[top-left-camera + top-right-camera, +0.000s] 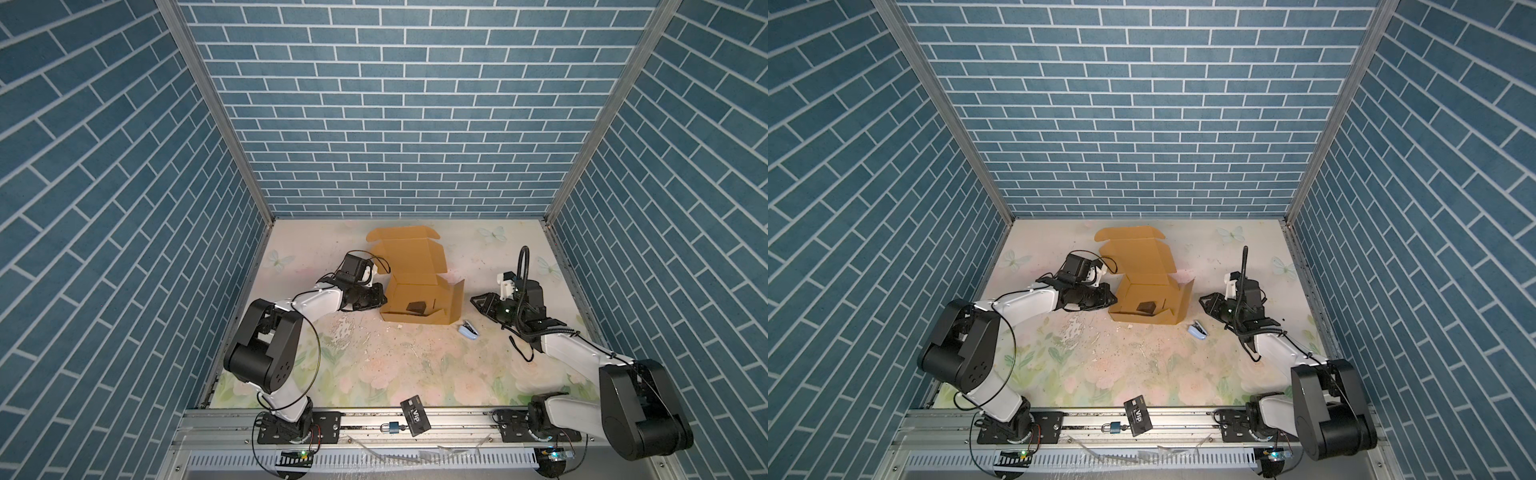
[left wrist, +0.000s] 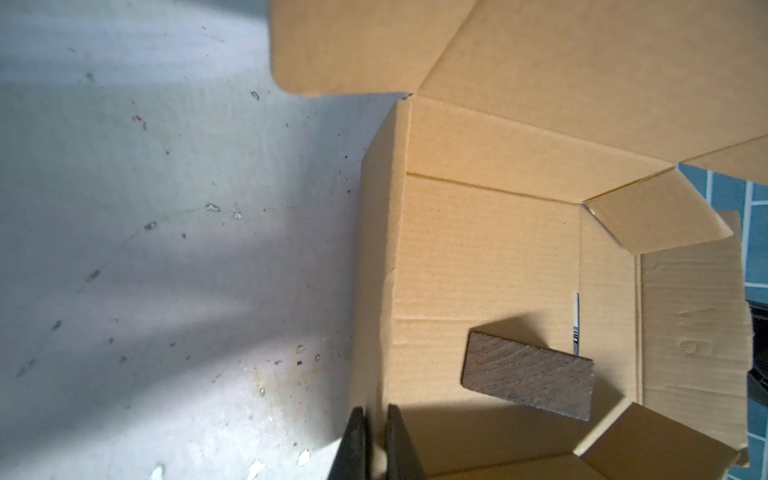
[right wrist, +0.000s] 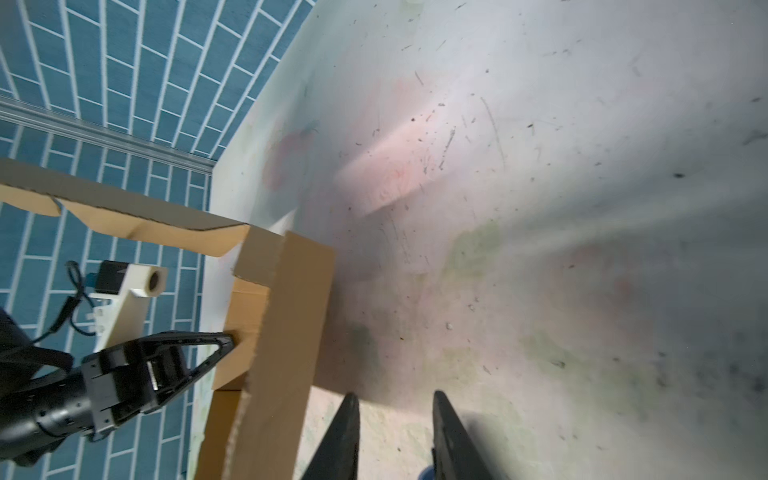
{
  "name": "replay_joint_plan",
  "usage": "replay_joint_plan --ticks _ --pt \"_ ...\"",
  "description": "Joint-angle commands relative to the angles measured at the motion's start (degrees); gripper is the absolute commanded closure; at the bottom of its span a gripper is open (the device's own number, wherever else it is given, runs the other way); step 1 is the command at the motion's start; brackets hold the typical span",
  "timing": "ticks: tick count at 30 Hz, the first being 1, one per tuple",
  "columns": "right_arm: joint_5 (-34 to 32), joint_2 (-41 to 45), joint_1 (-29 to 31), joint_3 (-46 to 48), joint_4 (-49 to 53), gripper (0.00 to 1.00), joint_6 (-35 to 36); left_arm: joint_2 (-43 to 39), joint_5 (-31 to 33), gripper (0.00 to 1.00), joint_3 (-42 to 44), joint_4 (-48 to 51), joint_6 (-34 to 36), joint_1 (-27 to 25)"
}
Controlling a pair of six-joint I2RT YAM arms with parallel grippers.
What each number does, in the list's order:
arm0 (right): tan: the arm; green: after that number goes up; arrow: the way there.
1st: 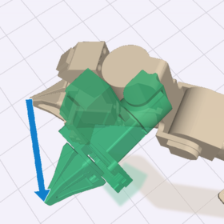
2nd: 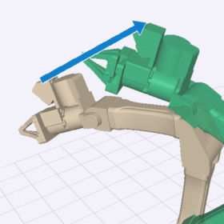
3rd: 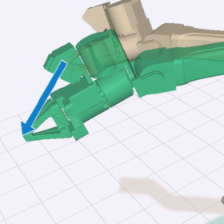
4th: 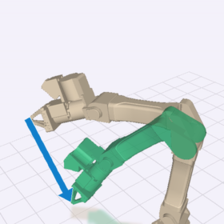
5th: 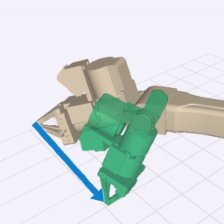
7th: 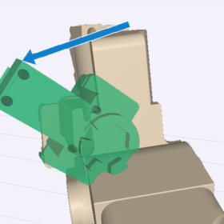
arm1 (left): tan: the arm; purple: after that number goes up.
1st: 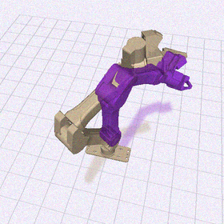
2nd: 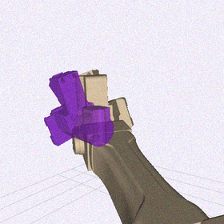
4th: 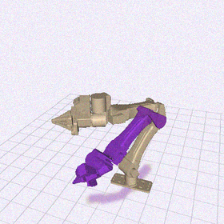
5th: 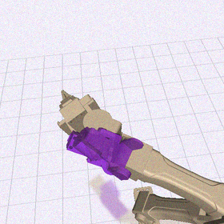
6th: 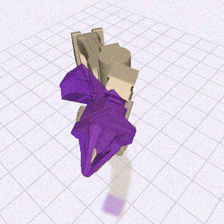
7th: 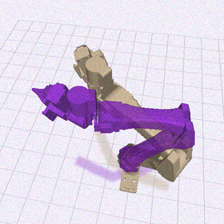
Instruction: Fold the paper box
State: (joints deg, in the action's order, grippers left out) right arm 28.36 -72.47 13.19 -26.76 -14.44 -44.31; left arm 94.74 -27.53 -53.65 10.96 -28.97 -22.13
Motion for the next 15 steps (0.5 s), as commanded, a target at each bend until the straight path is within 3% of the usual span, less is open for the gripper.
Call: replay_joint_plan --ticks 1,15 --pt "6.0 -2.2 1.1 0.6 -8.4 0.70 -5.9 -0.2 -0.2 0.88 -1.1 0.2 0.1 0.3" --pt "6.8 -7.3 10.6 0.6 -18.2 0.70 -10.4 0.5 0.6 0.88 -1.3 0.4 0.4 -0.8"
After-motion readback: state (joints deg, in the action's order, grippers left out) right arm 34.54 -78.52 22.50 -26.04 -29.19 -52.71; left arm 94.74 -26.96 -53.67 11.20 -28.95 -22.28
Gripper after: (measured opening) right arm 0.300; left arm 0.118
